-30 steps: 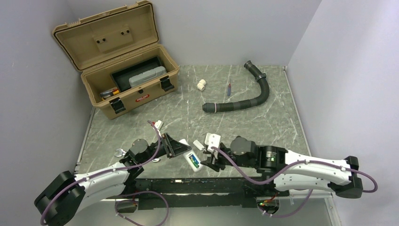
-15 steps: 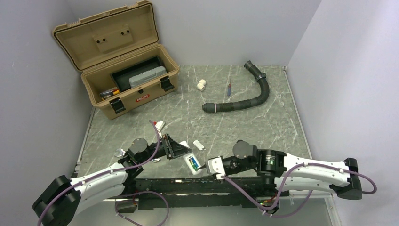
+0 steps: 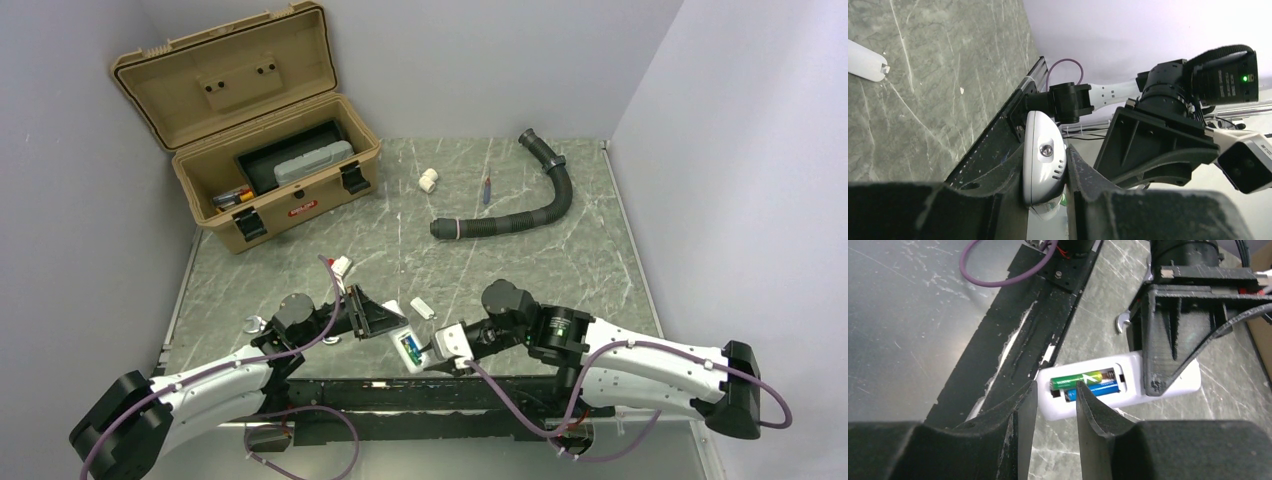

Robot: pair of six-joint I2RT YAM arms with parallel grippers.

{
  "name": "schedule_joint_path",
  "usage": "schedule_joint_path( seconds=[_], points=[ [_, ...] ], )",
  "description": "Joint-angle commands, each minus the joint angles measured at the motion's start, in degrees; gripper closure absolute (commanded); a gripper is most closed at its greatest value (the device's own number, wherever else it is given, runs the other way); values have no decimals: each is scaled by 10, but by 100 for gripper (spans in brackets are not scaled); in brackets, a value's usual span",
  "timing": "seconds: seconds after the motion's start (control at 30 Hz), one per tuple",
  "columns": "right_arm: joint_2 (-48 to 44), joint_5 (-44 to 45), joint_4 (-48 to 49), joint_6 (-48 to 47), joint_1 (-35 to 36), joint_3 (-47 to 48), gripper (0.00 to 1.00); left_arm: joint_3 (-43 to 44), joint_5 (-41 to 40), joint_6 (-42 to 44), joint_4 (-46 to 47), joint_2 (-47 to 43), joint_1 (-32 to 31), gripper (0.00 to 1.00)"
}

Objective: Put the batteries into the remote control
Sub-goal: Load the battery into the remote control.

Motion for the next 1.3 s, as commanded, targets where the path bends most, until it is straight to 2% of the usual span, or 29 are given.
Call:
schedule_joint_path(
  seconds=[0.0,0.27,0.83,1.27],
  points=[
    [20,-76,24,-34,-34,17,64,8,8,-8,36,-1,-2,100],
    [53,-98,5,-55,-43,31,67,5,6,-10,39,1,-2,100],
    [50,-92,45,-43,-43,17,70,10,7,-8,41,8,-2,100],
    [62,-95,38,-52,-44,18,70,12,11,-10,47,13,-2,100]
  ],
)
